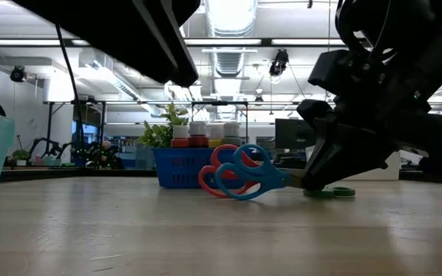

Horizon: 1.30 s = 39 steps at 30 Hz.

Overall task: Pick & Place Paint Supplies
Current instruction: Put the red scissor into the white bin

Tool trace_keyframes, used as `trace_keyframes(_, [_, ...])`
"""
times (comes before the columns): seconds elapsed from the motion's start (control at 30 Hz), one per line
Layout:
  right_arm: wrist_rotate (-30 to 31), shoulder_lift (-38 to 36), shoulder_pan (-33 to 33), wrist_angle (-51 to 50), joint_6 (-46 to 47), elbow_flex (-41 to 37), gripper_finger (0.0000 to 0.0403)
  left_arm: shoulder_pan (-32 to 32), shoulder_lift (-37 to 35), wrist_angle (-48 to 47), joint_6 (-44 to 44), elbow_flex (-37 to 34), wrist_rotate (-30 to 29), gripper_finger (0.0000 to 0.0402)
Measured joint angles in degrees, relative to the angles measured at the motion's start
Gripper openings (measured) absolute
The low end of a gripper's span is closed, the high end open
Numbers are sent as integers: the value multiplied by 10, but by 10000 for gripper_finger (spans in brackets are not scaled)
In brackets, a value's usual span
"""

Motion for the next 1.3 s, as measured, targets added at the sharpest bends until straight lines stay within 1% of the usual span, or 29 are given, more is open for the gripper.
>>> trace_keyframes(0.1, [-4,0,0,1,0,0,12,0,0,8,0,-10,2,118])
trace_keyframes(0.23, [-6,0,0,1,2,0,26,0,0,16,-3,-22,2,118])
trace_keyframes(0.33, [-7,0,0,1,2,0,38,0,0,24,-5,-25,3,118])
trace_keyframes(0.47, [-7,0,0,1,2,0,42,0,0,26,-5,-25,6,118])
trace_keyframes(0.53, [-7,0,0,1,2,0,40,0,0,28,-4,-25,6,118])
trace_keyframes(0.63, [-6,0,0,1,0,0,17,0,0,28,-2,-25,6,118])
trace_keyframes(0.67, [-6,0,0,1,0,0,14,0,0,28,-2,-25,6,118])
trace_keyframes(1.3, [-20,0,-1,5,20,0,14,0,0,32,0,-25,7,118])
